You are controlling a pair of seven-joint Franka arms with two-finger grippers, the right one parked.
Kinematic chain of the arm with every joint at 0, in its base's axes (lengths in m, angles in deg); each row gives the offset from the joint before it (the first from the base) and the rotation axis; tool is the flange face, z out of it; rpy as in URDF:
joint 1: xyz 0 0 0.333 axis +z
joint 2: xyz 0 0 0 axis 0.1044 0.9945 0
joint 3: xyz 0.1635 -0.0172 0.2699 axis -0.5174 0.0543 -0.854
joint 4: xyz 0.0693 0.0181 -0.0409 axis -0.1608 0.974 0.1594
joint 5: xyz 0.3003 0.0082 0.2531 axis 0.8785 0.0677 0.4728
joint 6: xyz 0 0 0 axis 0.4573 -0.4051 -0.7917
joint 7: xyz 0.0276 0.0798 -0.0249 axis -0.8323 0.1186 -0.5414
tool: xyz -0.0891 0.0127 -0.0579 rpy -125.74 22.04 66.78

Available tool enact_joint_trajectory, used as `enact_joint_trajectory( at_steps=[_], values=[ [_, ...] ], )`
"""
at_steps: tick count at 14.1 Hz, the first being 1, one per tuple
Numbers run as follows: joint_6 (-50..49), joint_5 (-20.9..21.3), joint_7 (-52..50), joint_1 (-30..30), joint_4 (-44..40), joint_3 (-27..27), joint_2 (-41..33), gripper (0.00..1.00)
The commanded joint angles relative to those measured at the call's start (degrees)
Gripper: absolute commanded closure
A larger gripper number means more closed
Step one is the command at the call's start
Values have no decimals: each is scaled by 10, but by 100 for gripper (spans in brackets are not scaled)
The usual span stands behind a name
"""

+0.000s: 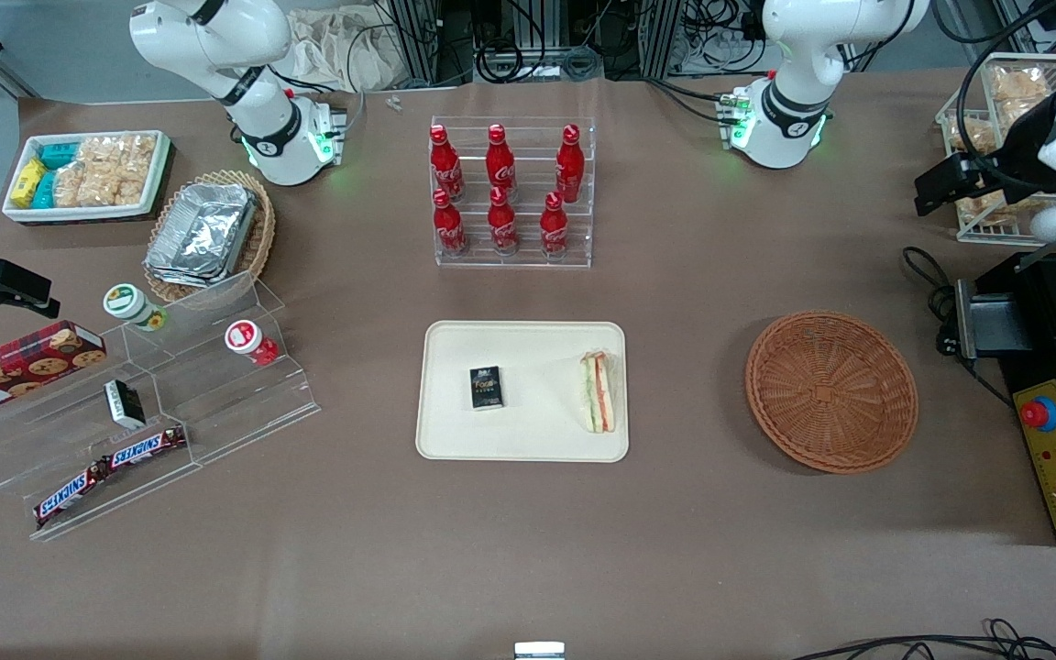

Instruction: Place sandwich from basket to tray

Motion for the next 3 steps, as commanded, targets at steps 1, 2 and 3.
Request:
enact_joint_trajectory(
  at_steps=[1,2,3],
  values=[
    [-3,-2,7,-13,5,-8,-7,0],
    [-3,-2,7,-14,4,-8,-7,0],
    [-3,-3,7,-13,4,-8,-8,0]
  ],
)
